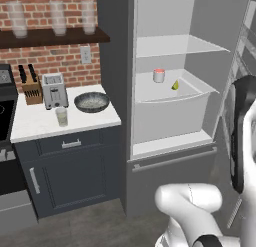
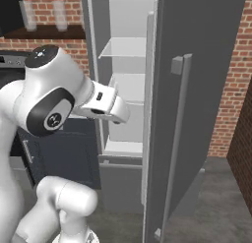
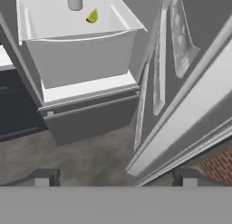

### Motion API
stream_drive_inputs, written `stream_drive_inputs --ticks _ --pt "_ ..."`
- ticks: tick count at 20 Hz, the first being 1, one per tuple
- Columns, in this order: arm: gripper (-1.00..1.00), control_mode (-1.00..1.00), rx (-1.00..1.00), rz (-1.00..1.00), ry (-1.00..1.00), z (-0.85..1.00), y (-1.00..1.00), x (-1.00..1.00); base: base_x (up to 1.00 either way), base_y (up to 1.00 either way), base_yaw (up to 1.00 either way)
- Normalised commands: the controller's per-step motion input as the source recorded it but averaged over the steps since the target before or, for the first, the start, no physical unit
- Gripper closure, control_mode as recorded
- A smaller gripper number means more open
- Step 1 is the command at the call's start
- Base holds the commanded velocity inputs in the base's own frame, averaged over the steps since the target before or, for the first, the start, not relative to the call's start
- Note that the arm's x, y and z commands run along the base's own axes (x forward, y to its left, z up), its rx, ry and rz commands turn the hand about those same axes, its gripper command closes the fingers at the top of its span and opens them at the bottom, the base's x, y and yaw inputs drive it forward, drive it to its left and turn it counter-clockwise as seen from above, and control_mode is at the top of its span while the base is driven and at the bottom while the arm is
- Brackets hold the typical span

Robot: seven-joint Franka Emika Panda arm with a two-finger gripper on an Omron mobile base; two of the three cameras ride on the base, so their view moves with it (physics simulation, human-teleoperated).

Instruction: Grab a lemon wedge from the fridge and one ice cube from the ice bowl, and put them in the glass of lemonade.

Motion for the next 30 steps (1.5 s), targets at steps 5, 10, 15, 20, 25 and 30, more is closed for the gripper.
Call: stream_drive_inputs --ticks 5,10,15,20,25,30 --pt "-1.00 -1.00 -0.08 0.00 0.17 -0.20 0.07 1.00 0.00 0.00 0.00" --pt "-1.00 -1.00 -0.13 0.00 0.18 -0.36 -0.05 1.00 0.00 0.00 0.00" --pt "-1.00 -1.00 -0.16 0.00 0.14 -0.51 -0.48 1.00 0.00 0.00 0.00" --pt "-1.00 -1.00 -0.16 0.00 0.11 -0.47 -0.96 0.86 0.00 0.00 0.00" --pt "-1.00 -1.00 -0.10 -0.01 0.08 -0.47 -1.00 0.25 0.00 0.00 0.00" --pt "-1.00 -1.00 -0.08 -0.05 0.06 -0.39 -1.00 0.00 0.00 0.00 0.00"
